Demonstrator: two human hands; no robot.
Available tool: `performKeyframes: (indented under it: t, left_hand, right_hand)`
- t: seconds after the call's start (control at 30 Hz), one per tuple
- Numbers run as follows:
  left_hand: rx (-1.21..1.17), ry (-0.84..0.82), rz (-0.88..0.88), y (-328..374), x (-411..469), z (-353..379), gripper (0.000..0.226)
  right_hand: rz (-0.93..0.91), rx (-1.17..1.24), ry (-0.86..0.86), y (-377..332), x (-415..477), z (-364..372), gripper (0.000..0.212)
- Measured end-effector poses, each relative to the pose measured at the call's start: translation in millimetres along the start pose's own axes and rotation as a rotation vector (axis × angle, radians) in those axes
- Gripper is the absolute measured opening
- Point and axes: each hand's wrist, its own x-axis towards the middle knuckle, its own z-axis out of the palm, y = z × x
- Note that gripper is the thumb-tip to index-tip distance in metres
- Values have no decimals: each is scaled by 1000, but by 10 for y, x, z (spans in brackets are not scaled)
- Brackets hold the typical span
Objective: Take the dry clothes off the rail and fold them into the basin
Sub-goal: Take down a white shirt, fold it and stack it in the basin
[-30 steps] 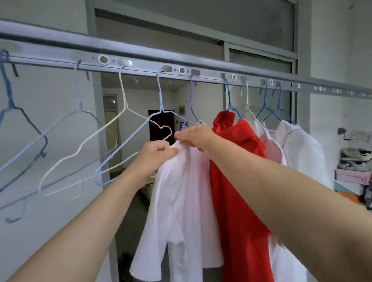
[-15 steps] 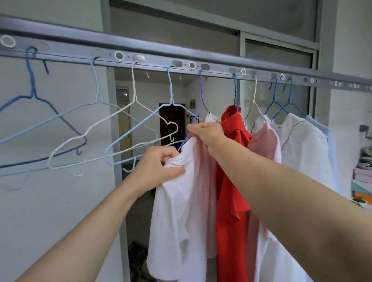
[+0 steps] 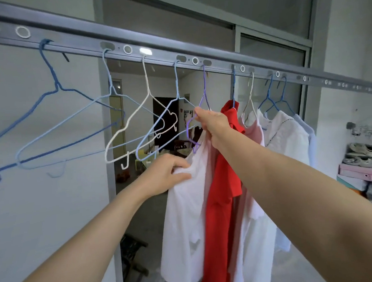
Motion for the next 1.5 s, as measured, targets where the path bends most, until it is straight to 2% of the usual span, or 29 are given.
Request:
performKeyframes:
  t: [0.1,0.23,0.33,0.4,0.47,0.6,0.7,0.77,0.9,0.97,1.03,1.1,1.27,1.37,1.43,1.5]
  left_hand:
    - [-207,135,-117,-44,85,86,17]
    - [-483,137,-274,31,214,323,14]
    - [-643,125,-352,131,367,580,25]
    - [-733,65,-382,233,471,785,13]
    - [-802,-41,-399,358,513,979,30]
    - [-861,-350,-380,511,486,1432,35]
    - [-882,-488,-353,570,449,1732,44]
    - [-917,-564,-349,642,414,1962,44]
    - [-975,-668,-316,754,273,2309,37]
    - [-1014,-740,-303,803,196,2571,37]
    - [-1030,-757,-316,906,133,2792,32]
    - [-1041,-754,-338,1068,90,3018,25]
    - [-1145,-781,-376,1496,6,3528,29]
    - [-1048,-784,-287,1675,-75,3741,36]
    - [-829,-768,-143,1702,-133,3919,45]
    - [-539,-767,-40,1689,-212,4115,51]
  right_hand:
    - [28,23,-14,39,-78,-144,28]
    - [131,-73,-25,273,-304,-453,47]
    - [369,-184,-247,482,-525,-812,59]
    - [483,-246,-417,577,-649,-1045,53]
    - [491,-305,-445,674,-734,-1250,45]
    - [415,-422,-236,902,-882,-1683,17]
    - [415,-603,-123,1059,-1013,-1925,19]
    - [432,-710,-54,1176,-1150,-2059,12]
    - [490,-824,54,1337,-1427,-2334,22]
    - [541,-839,92,1378,-1629,-2489,10]
    - [577,-840,135,1389,-1814,-2646,20]
    - [590,-860,188,1373,-2005,-2808,15]
    - [644,-954,283,1284,-2444,-3280,29]
    - [636,-923,344,1169,-2626,-3493,25]
    - [614,-828,382,1056,-2712,-3568,14]
    - [583,-742,401,928,-2799,-3644,13]
